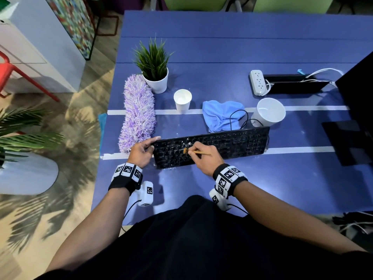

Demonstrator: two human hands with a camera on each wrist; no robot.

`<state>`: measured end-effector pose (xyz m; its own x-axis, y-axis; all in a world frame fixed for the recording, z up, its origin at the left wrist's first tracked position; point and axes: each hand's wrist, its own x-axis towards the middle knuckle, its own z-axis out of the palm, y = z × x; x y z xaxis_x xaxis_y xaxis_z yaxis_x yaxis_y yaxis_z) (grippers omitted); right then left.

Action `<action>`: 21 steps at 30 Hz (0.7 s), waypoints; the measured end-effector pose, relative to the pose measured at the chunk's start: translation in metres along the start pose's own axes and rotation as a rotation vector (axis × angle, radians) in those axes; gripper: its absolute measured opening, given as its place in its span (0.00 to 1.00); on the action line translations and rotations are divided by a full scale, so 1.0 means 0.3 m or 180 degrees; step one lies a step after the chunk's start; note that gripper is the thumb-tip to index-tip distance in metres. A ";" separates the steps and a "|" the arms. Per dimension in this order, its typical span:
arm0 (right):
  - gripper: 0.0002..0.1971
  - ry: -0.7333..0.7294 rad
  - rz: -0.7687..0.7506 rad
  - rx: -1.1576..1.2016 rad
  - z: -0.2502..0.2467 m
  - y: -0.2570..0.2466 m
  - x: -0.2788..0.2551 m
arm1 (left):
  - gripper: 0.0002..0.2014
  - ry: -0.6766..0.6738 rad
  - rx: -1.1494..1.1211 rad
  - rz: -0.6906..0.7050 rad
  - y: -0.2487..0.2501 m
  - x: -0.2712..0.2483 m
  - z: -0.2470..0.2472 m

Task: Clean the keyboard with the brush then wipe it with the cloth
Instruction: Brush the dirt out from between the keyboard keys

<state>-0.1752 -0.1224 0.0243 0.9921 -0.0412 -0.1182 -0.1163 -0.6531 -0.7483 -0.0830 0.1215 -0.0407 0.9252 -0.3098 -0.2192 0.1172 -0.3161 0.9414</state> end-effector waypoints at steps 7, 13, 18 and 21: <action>0.02 -0.0008 0.0279 -0.0384 -0.019 0.003 -0.007 | 0.21 -0.0008 0.0052 -0.0037 0.013 -0.007 -0.001; 0.02 -0.0243 -0.0008 -0.0039 -0.007 -0.031 -0.002 | 0.21 0.0025 0.0000 -0.0104 0.027 -0.009 0.001; 0.03 0.0281 0.0236 -0.0186 -0.005 -0.036 0.009 | 0.21 0.0042 -0.0086 -0.0121 0.043 -0.014 0.006; 0.05 0.0230 0.0220 -0.0048 -0.004 -0.036 0.010 | 0.21 0.0060 -0.0052 -0.0115 0.039 -0.014 0.003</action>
<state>-0.1709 -0.1164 0.0329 0.9826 -0.1407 -0.1215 -0.1845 -0.6580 -0.7301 -0.0859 0.1183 -0.0289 0.9269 -0.2814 -0.2483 0.1563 -0.3122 0.9371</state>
